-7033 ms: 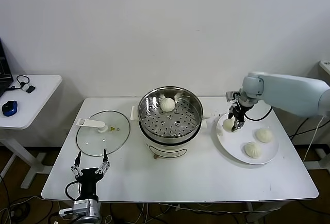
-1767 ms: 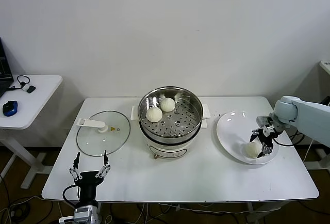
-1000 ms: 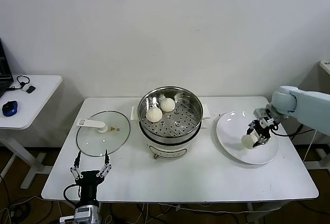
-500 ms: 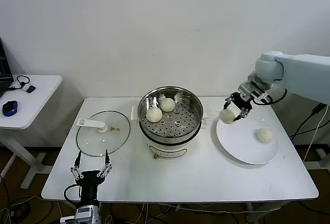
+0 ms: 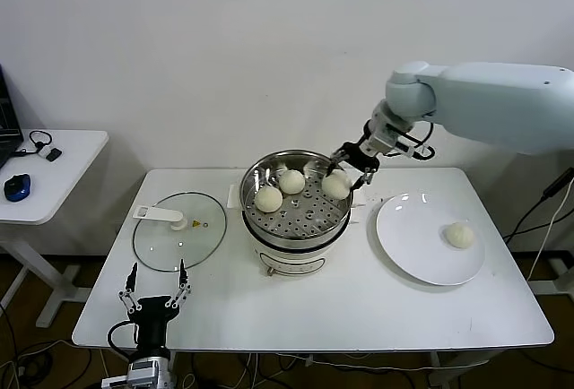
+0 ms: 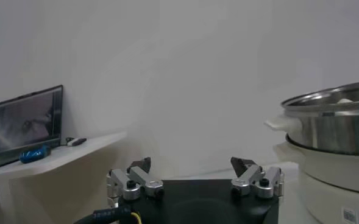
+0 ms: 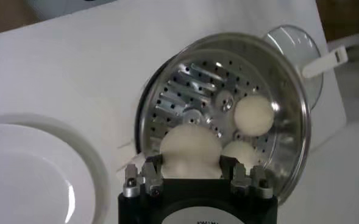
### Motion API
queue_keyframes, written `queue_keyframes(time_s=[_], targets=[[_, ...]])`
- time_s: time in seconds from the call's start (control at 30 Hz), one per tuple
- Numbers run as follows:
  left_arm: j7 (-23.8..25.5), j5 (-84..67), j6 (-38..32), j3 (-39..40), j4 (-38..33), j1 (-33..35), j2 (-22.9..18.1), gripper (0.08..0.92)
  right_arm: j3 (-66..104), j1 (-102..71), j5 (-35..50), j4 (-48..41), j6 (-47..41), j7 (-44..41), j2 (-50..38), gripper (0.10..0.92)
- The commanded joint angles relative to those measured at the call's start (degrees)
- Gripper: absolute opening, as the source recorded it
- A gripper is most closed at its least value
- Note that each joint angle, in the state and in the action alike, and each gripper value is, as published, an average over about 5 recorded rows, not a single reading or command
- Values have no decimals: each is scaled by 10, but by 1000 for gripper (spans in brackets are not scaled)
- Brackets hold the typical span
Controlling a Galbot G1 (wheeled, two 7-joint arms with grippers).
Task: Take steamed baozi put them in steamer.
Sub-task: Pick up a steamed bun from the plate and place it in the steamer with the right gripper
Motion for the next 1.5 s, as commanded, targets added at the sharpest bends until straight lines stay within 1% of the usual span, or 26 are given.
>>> queue_keyframes(time_s=[0.03, 0.5, 0.87, 1.03, 1.17, 1.27, 1.43, 1.5], targets=[[0, 0, 1, 1, 1, -1, -22, 823, 4, -10, -30, -7, 78, 27, 95, 636], [0, -7, 2, -3, 5, -4, -20, 823, -9, -56, -41, -39, 84, 23, 145, 636], [2, -13, 2, -8, 12, -11, -19, 823, -19, -70, -44, -71, 93, 9, 166, 637], [1, -15, 3, -9, 14, -14, -19, 823, -20, -73, -40, -85, 96, 6, 173, 637], [1, -15, 3, -8, 17, -17, -19, 823, -25, -73, -18, -88, 93, 10, 176, 646], [1, -15, 4, -8, 17, -17, -19, 823, -29, -70, -4, -89, 93, 12, 176, 682], [1, -16, 5, -7, 14, -17, -19, 823, -33, -58, 15, -90, 99, 9, 172, 797], [1, -16, 6, -7, 13, -17, -19, 823, -34, -49, 26, -88, 99, 9, 167, 816]])
